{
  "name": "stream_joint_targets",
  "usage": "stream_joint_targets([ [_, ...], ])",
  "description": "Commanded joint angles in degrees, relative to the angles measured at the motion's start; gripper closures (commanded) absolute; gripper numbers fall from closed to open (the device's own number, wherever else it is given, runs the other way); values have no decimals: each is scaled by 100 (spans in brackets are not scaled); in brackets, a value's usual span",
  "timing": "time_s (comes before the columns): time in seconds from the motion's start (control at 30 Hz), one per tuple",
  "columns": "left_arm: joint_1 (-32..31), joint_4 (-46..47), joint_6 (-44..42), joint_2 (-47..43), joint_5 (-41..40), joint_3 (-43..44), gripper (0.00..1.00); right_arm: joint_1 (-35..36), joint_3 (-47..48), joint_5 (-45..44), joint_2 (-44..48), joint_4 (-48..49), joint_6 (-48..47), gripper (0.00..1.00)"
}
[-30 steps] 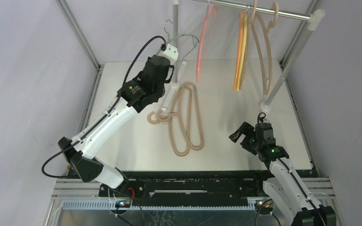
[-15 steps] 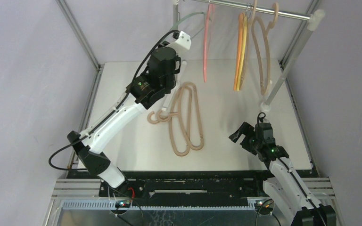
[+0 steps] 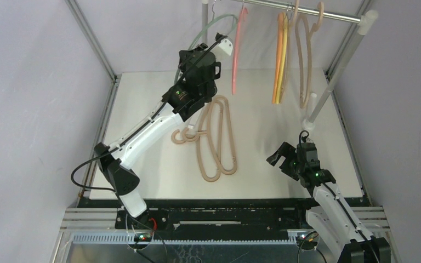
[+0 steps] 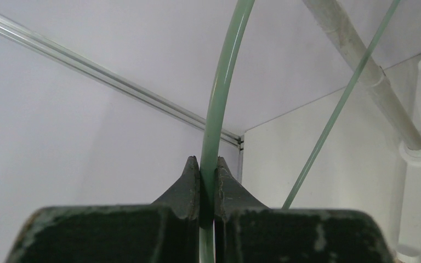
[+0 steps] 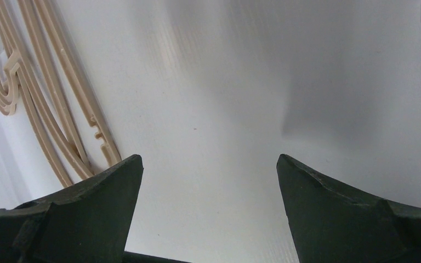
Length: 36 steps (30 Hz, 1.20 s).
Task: Organize the hangers
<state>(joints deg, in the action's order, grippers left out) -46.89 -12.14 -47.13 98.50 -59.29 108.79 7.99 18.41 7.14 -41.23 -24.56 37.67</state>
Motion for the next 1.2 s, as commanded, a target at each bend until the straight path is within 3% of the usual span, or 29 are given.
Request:
stream_joint_targets([
  [0.0,-47,1231,-608,-152,-258,95,100,-50,232,-43,-46,253,-18,0],
  [0.37,-87,2904,-1129,-502,-187,-847,100,-66,226,-19,-154,338,-33,0],
  [0.7,-94,3600,-1193,-924,-312,-1734,100,-77,177,-6,-252,421,-27,0],
  [0.83,-126,3413,-1248,-994,-242,-1575,100,-76,180,7,-280,455,1,0],
  [1.17,-201,1250,-584,-285,68,109,100,-77,166,2,-267,440,5,0],
])
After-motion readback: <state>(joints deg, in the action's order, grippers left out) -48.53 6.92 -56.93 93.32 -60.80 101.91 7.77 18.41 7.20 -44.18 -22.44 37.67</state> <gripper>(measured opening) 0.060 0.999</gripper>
